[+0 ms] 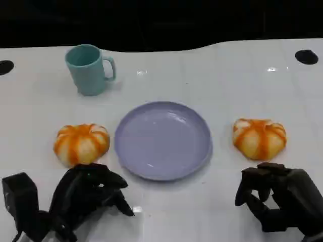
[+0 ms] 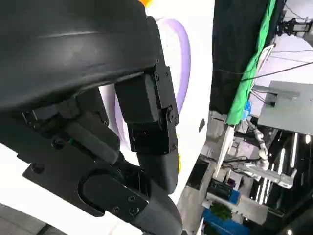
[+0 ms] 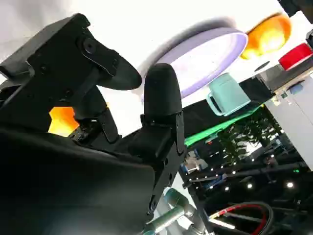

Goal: Grasp the bread from the table and place it into the plate.

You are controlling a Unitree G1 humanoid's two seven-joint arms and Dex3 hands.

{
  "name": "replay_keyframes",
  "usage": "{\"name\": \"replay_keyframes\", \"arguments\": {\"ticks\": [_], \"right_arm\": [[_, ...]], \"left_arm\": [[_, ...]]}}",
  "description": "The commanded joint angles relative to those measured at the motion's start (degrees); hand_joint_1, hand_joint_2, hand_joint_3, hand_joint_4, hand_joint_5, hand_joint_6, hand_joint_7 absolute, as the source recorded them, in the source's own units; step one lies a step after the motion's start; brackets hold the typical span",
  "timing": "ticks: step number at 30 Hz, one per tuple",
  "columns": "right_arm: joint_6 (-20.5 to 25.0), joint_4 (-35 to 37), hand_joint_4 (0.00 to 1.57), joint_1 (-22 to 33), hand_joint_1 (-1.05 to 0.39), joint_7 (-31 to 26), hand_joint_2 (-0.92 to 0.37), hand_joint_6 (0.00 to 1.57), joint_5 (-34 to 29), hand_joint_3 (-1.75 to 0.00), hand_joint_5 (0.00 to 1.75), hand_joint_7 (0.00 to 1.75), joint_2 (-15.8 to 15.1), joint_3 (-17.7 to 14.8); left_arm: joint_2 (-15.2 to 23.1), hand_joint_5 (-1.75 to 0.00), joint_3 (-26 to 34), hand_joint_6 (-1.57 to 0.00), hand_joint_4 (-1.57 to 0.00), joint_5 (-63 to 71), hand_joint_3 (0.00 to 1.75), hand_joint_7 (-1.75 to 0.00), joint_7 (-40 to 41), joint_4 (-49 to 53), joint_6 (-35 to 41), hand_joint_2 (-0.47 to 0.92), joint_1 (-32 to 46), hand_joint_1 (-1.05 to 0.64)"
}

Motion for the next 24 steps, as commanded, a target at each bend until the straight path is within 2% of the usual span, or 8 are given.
{"name": "replay_keyframes", "arguments": {"ticks": [1, 24], "right_arm": [[-0.2, 0.2, 0.87, -0.3, -0.1, -0.3, -0.33, 0.82, 0.6, -1.27, 1.75, 1.39, -0.8, -0.5], [-0.2, 0.1, 0.87, -0.4, -0.1, -0.1, -0.33, 0.81, 0.9, -1.25, 1.75, 1.39, -0.8, -0.5]], "left_arm": [[1.1, -0.57, 0.3, -1.57, -1.57, 0.0, 0.0, -0.19, -0.4, -0.3, 0.1, 0.73, 0.1, -1.05], [1.1, -0.57, 0.4, -1.57, -1.57, 0.2, 0.01, -0.19, -0.2, -0.1, 0.1, 0.74, -0.1, -1.05]]}}
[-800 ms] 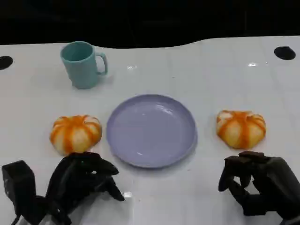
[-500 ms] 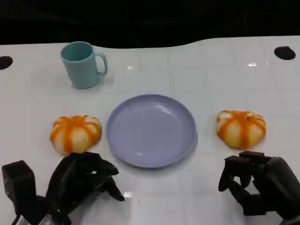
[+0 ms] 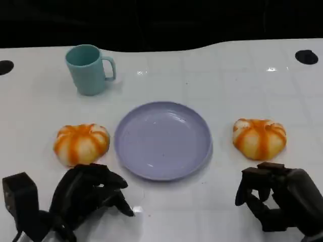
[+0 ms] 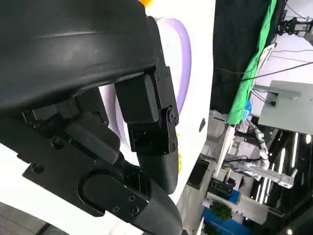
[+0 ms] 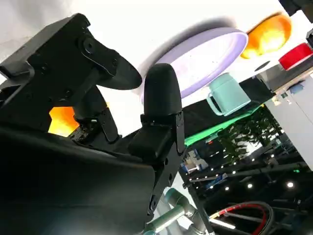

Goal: Grasp the bread from the table and place it into the plate.

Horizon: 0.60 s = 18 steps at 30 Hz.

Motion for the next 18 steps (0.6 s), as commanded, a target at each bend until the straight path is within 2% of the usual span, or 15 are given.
{"name": "replay_keyframes", "arguments": {"ticks": [1, 5, 7, 10, 13, 16, 18], "right_arm": [[-0.1, 0.0, 0.87, -0.3, -0.1, 0.0, -0.33, 0.81, 1.0, -1.25, 1.75, 1.39, -0.8, -0.6], [0.3, -1.4, 0.86, 0.0, -0.1, 1.1, -0.33, 0.82, 2.1, -1.27, 1.71, 1.32, -1.0, -1.1], [0.3, -2.0, 0.85, 0.1, -0.11, 1.0, -0.36, 0.83, 2.5, -1.24, 1.68, 1.23, -1.0, -1.6], [0.8, -2.8, 0.82, 0.2, -0.12, 0.5, -0.48, 0.85, 2.7, -1.04, 1.6, 0.99, -0.8, -2.5], [1.3, -3.4, 0.77, 0.3, -0.12, 0.4, -0.54, 0.85, 3.2, -0.9, 1.34, 0.78, -0.5, -3.5], [1.9, -3.9, 0.73, 0.1, -0.13, -0.8, -0.54, 0.81, 2.6, -0.85, 1.22, 0.7, -0.5, -4.2], [2.6, -4.4, 0.64, 0.0, -0.18, -1.0, -0.53, 0.75, 2.4, -0.82, 1.17, 0.65, -0.6, -4.5]], "left_arm": [[1.1, -0.57, 0.4, -1.57, -1.57, 0.1, 0.0, -0.19, -0.2, -0.1, -0.1, 0.73, -0.1, -1.05], [1.1, -0.57, 0.4, -1.57, -1.57, 0.2, 0.0, -0.19, -0.2, 0.0, -0.3, 0.73, -0.2, -1.05], [1.1, -0.57, 0.4, -1.57, -1.57, 0.1, 0.0, -0.19, -0.2, 0.0, -0.2, 0.73, -0.2, -1.05], [1.2, -0.57, 0.3, -1.57, -1.57, 0.3, 0.0, -0.19, -0.2, 0.1, -0.3, 0.73, -0.2, -1.05], [1.3, -0.57, 0.3, -1.57, -1.57, 0.3, 0.0, -0.19, -0.3, 0.3, -0.5, 0.74, -0.3, -1.05], [1.3, -0.57, 0.5, -1.57, -1.57, 0.1, 0.0, -0.19, -0.5, 0.4, -0.3, 0.74, -0.3, -1.05], [1.3, -0.57, 0.5, -1.57, -1.57, 0.1, 0.0, -0.18, -0.4, 0.3, -0.2, 0.74, -0.3, -1.05]]}}
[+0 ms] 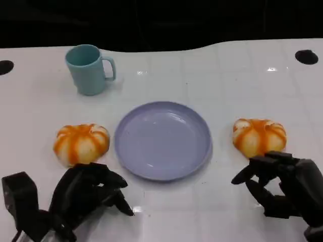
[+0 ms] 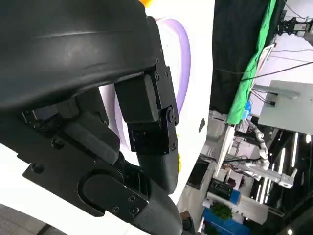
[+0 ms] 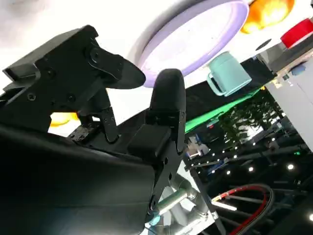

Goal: Grasp the bread from the table and place it into the plate.

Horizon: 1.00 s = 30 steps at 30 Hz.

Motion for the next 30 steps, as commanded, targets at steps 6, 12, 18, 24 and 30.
{"name": "replay_keyframes", "arguments": {"ticks": [6, 12, 18, 24, 30], "right_arm": [[4.0, -2.7, 0.48, -0.3, -0.33, -1.9, -0.84, 0.64, -1.5, -0.2, 0.76, 0.35, -1.8, -2.9], [11.4, -6.8, 0.37, -0.6, -0.43, -2.8, -0.92, 0.58, -6.0, -0.03, 0.51, 0.14, -3.5, -3.8], [23.1, -14.5, 0.19, 0.7, -0.5, 4.6, -0.92, 0.42, -8.8, -0.02, 0.38, 0.02, -4.7, -3.6], [32.8, -20.2, 0.02, 1.1, -0.52, 14.5, -0.91, 0.24, -10.7, -0.01, 0.31, 0.0, -5.0, -2.0], [37.4, -19.4, 0.0, -2.0, -0.53, 19.5, -0.86, 0.21, -12.3, 0.0, 0.29, 0.01, -5.1, 0.4]], "left_arm": [[1.1, -0.57, 0.3, -1.57, -1.57, 0.4, 0.0, -0.19, 0.0, 0.3, -0.6, 0.74, -0.1, -1.05], [1.0, -0.57, 0.3, -1.57, -1.57, 0.2, 0.0, -0.19, -0.2, 0.6, -0.2, 0.73, -0.4, -1.05], [0.8, -0.56, 0.3, -1.57, -1.57, 0.2, 0.0, -0.18, -0.2, 0.9, -0.5, 0.73, -0.5, -1.05], [0.6, -0.57, 0.3, -1.57, -1.57, 0.2, 0.0, -0.18, 0.1, 0.8, -0.3, 0.73, -0.5, -1.05], [0.6, -0.57, 0.3, -1.57, -1.57, 0.1, 0.0, -0.18, -0.1, 0.6, -0.3, 0.73, -0.3, -1.05]]}}
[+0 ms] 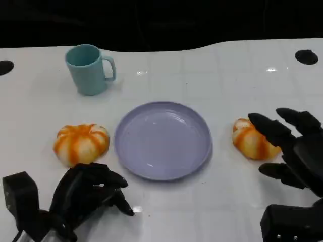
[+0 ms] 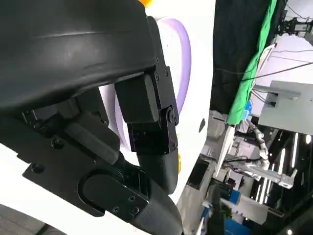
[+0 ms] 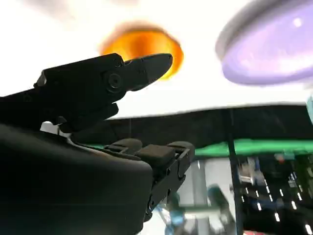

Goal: Grasp the bread from the table and place it into the plate.

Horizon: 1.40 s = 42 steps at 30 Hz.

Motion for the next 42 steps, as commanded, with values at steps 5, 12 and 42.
{"name": "replay_keyframes", "arguments": {"ticks": [5, 12, 42], "right_arm": [[3.9, 4.0, 0.0, -6.1, -0.53, 6.0, -0.83, 0.2, -0.2, 0.0, 0.23, 0.01, -0.8, 3.4], [5.9, 12.9, 0.02, -12.6, -0.53, 5.7, -0.84, 0.22, -1.5, -0.01, 0.28, 0.01, 0.5, 7.8], [-7.8, 55.5, 0.91, -33.0, -0.14, -11.2, -0.68, 0.81, 4.3, -0.68, 1.72, 1.47, 7.3, 16.6]], "left_arm": [[0.7, -0.57, 0.3, -1.57, -1.57, 0.1, 0.0, -0.18, -0.2, 0.2, -0.1, 0.73, -0.1, -1.05], [0.7, -0.57, 0.3, -1.57, -1.57, 0.1, 0.01, -0.17, -0.4, 0.6, -0.5, 0.73, -0.4, -1.05], [0.4, -0.57, 0.0, -1.57, -1.57, 0.2, 0.0, -0.18, 0.1, -0.8, -0.6, 0.73, 0.6, -1.05]]}}
